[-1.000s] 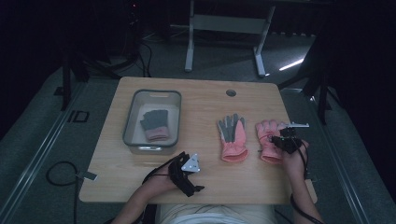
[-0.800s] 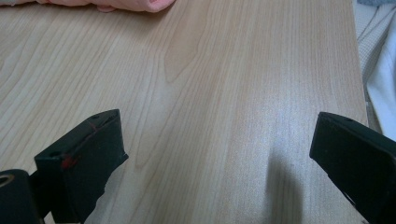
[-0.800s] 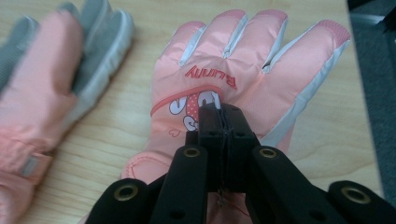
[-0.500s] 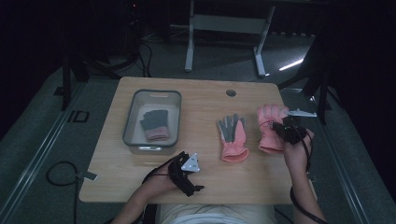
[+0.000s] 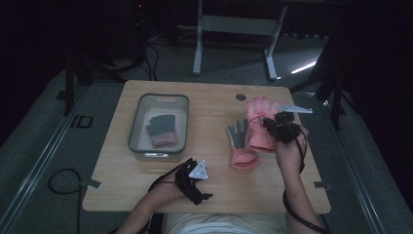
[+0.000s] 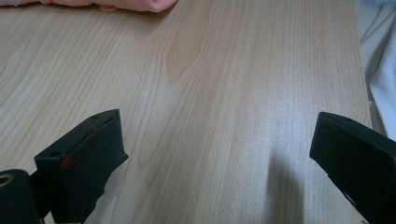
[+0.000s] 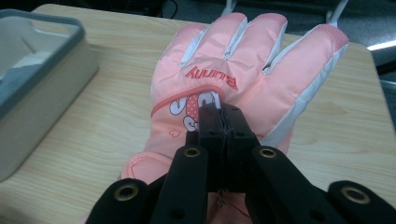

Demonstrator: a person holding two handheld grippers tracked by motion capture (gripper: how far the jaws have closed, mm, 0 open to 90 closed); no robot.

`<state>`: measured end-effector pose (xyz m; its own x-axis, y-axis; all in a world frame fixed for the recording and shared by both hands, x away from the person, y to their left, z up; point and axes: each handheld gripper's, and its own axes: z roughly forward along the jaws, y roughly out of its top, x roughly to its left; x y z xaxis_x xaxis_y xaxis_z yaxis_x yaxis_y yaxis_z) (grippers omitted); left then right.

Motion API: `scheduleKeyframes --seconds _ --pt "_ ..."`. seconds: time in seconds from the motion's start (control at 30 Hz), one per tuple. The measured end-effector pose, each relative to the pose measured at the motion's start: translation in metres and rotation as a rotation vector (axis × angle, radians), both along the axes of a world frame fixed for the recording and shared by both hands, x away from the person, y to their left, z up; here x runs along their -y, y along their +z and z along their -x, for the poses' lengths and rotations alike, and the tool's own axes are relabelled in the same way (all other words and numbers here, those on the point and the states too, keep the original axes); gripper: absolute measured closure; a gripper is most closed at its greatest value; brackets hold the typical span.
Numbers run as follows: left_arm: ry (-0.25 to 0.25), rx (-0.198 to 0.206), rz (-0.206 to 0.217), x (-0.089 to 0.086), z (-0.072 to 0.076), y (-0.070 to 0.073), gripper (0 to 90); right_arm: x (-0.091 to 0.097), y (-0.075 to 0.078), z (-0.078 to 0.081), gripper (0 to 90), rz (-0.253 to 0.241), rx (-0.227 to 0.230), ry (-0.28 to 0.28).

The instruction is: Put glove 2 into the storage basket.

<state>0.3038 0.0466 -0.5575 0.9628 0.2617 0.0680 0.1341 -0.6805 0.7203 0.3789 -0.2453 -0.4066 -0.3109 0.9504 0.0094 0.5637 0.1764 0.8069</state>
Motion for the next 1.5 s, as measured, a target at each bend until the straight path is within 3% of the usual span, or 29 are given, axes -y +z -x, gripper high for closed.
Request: scheduleKeyframes --seconds 0.2,0.37,0.6,0.63,0.73,1.07,1.17,1.3,1.33,1.5 --pt "-0.002 0.002 0.004 0.000 0.001 0.000 2.6 -0.021 -0.006 0.002 88.2 0.008 -0.012 0.021" --pt "0.004 0.014 0.008 0.001 0.001 0.001 2.6 -0.040 -0.024 0.001 88.1 0.034 -0.036 0.038" --pt "-0.001 0.014 -0.002 0.002 0.002 0.001 2.6 -0.043 -0.045 -0.006 88.1 0.052 -0.087 0.025" --pt "0.000 0.012 0.002 0.002 0.002 0.001 2.6 -0.042 -0.056 -0.010 88.0 0.056 -0.117 0.022" --pt "0.002 0.004 0.004 0.003 0.002 0.001 2.6 -0.043 -0.069 -0.014 88.0 0.063 -0.146 0.021" --pt "0.016 0.010 0.011 0.003 0.002 0.001 2.5 -0.048 -0.085 -0.024 87.7 0.070 -0.181 0.042" --pt "0.040 0.000 0.045 0.003 0.000 0.003 2.5 -0.047 -0.092 -0.025 87.2 0.069 -0.184 0.050" --pt "0.058 -0.008 0.053 0.004 -0.001 0.004 2.6 -0.045 -0.094 -0.025 86.4 0.068 -0.182 0.056" --pt "0.072 -0.012 0.076 0.006 -0.002 0.003 2.8 -0.043 -0.092 -0.025 84.4 0.055 -0.180 0.067" --pt "0.128 -0.031 0.079 0.010 -0.004 0.003 3.2 -0.030 -0.070 -0.015 80.1 0.009 -0.133 0.095"
